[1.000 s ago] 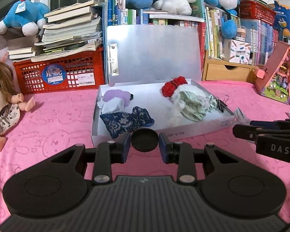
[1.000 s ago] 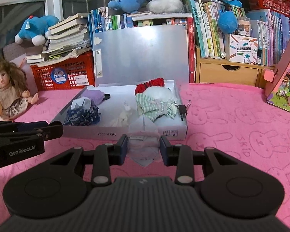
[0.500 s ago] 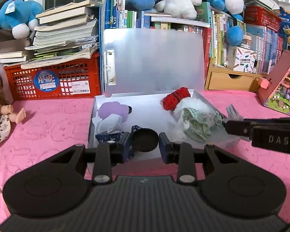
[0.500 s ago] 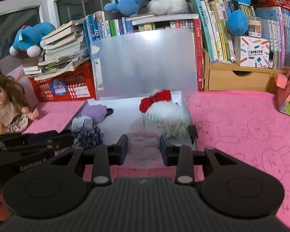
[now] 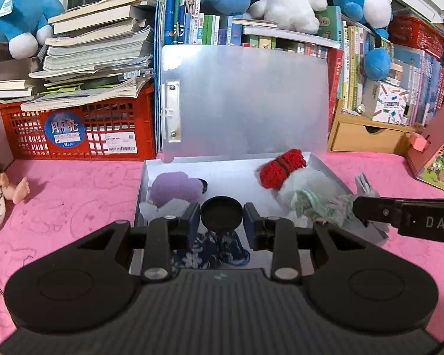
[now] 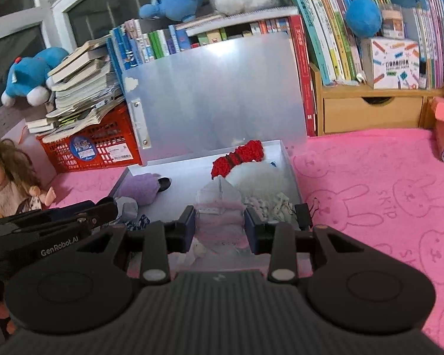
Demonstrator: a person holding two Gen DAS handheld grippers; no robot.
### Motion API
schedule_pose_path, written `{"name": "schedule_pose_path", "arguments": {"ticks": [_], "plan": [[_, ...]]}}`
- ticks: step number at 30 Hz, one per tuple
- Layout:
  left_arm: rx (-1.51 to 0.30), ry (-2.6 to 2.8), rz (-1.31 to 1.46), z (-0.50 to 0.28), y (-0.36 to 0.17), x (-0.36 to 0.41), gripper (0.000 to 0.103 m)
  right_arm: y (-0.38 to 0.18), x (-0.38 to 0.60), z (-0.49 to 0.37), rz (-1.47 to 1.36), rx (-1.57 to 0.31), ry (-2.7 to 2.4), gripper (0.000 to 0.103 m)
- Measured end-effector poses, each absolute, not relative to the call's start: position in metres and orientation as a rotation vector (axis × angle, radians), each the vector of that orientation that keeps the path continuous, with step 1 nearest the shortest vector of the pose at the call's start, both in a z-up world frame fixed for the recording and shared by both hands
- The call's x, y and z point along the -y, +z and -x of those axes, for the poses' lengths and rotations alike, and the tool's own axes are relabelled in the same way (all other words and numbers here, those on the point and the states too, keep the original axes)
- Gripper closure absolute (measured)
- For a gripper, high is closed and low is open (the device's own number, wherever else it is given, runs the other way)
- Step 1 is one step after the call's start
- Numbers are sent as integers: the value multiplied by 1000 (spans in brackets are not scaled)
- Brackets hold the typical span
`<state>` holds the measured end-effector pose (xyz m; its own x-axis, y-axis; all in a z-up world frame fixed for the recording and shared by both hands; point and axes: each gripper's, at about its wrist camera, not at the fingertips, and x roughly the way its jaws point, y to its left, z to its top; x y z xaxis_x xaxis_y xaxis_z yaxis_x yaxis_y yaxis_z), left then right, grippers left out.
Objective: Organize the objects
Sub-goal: 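Carry the lid and striped paper with both grippers over the white box, then lower the lid and striped paper into the box and open both grippers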
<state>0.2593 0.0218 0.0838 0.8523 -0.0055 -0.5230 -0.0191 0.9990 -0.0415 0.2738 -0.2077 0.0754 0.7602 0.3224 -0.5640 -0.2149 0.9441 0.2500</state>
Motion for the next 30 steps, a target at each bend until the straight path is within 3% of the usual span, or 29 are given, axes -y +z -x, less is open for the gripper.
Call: {"name": "schedule_pose_path", "arguments": {"ticks": [30], "plan": [[-593,4,19,-347,40,-22,66,47,180,-365,-332,-743,343,63]]}}
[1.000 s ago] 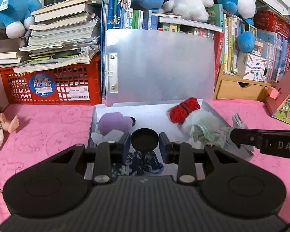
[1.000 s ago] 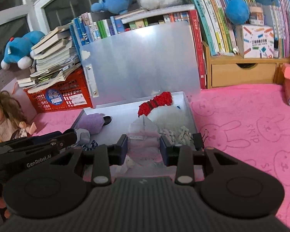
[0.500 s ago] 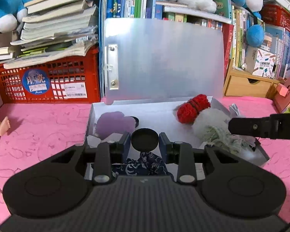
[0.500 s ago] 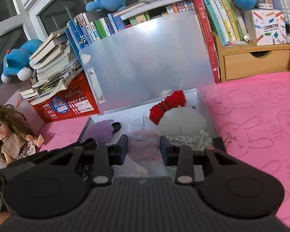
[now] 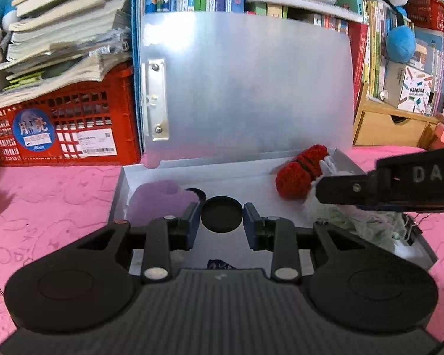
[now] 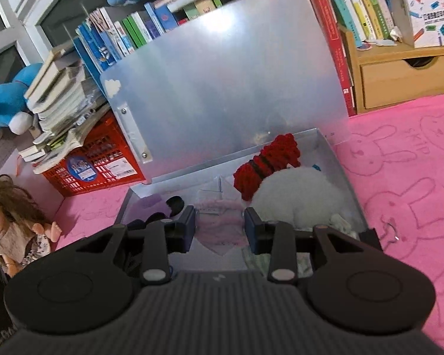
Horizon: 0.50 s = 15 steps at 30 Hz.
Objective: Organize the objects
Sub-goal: 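Lower the lid and striped paper into the box and open both grippers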
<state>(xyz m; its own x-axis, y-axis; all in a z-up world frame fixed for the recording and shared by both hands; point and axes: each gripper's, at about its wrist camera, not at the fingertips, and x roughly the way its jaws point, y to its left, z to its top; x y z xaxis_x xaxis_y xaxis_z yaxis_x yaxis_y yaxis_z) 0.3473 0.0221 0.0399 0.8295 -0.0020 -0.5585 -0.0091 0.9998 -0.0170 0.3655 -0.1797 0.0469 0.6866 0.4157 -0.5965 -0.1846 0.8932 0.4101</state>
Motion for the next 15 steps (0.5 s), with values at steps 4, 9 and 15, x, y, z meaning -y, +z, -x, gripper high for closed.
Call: {"name": "schedule_pose_path", "arguments": {"ticks": [4,9,15], "plan": [[-615,8,12,-356,30,-24,66,36,173,-376,-327,-756,346,63],[-634,4,8,-365,20,-25,66,22,166,-386,-321,-773,355,63],[-647,-8,1,-371,17,-23,66,17,161,-394,-301,-774,347,63]]}}
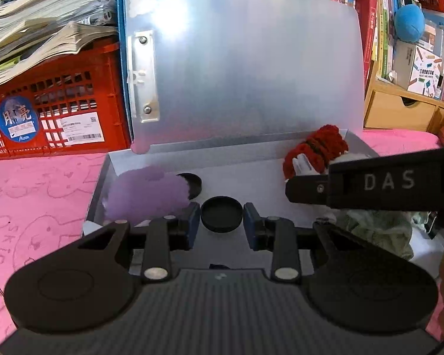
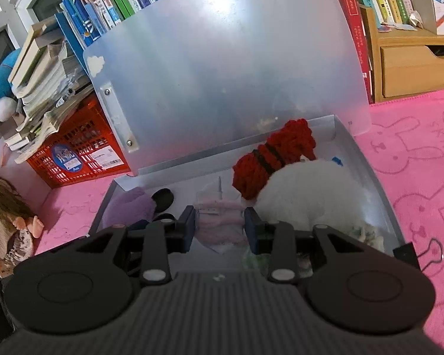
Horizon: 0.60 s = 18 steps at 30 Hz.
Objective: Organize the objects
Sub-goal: 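Lower the lid and striped paper into the box and open both grippers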
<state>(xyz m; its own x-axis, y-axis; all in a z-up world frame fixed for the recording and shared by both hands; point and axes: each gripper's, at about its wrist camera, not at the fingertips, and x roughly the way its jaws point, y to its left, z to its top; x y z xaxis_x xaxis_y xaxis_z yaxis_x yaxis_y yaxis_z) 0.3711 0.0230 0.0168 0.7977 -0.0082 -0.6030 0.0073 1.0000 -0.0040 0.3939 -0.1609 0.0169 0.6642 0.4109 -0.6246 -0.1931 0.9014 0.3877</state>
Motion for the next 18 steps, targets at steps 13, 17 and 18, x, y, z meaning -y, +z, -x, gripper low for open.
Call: {"name": "schedule_pose_path", "arguments": {"ticks": [13,17,18], "plan": [[-692,8,-12,-378,13,-19,65,17,159,-394,-282,-786,333,62],[-699,13,-19,-378,13,-16,65,17,161,-394,-300,-778,325,53],[-700,13,-18,-379,13,-17,64,17,162,-393,-308,-774,327,48]]}}
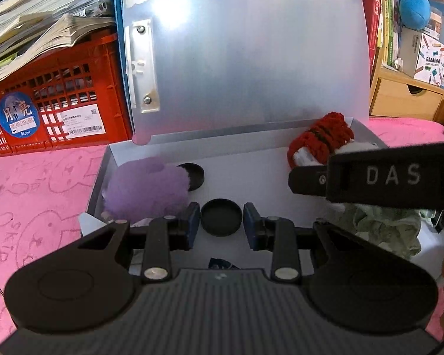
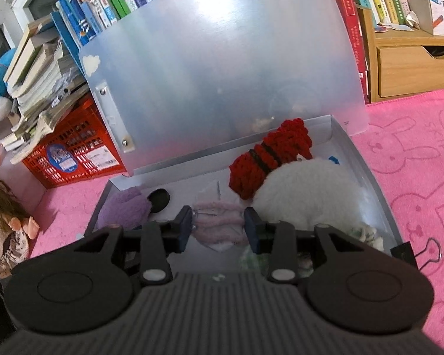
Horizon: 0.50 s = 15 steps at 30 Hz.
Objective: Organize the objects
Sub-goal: 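Lower the lid and striped paper into the box and open both grippers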
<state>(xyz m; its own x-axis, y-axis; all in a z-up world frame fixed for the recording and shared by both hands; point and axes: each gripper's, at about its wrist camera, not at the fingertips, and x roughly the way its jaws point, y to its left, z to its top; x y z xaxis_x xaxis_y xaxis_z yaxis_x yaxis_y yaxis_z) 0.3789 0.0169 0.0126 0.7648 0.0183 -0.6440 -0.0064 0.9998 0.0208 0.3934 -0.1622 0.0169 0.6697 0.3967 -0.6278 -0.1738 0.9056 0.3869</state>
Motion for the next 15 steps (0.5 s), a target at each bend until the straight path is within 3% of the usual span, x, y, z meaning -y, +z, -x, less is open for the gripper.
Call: {"name": "schedule_pose_path", "arguments": {"ticks": [4,9,15], "plan": [[-704,13,-14,-379,13,-16,64,18,163,-392,-319,-771,333,43],[-687,4,-13,-376,16,-15,44,19,165,-389,-330,-766,328,39],[-680,6,-28,-372,20,-11,34,24,170,-384,-338,-754,325,36]]}}
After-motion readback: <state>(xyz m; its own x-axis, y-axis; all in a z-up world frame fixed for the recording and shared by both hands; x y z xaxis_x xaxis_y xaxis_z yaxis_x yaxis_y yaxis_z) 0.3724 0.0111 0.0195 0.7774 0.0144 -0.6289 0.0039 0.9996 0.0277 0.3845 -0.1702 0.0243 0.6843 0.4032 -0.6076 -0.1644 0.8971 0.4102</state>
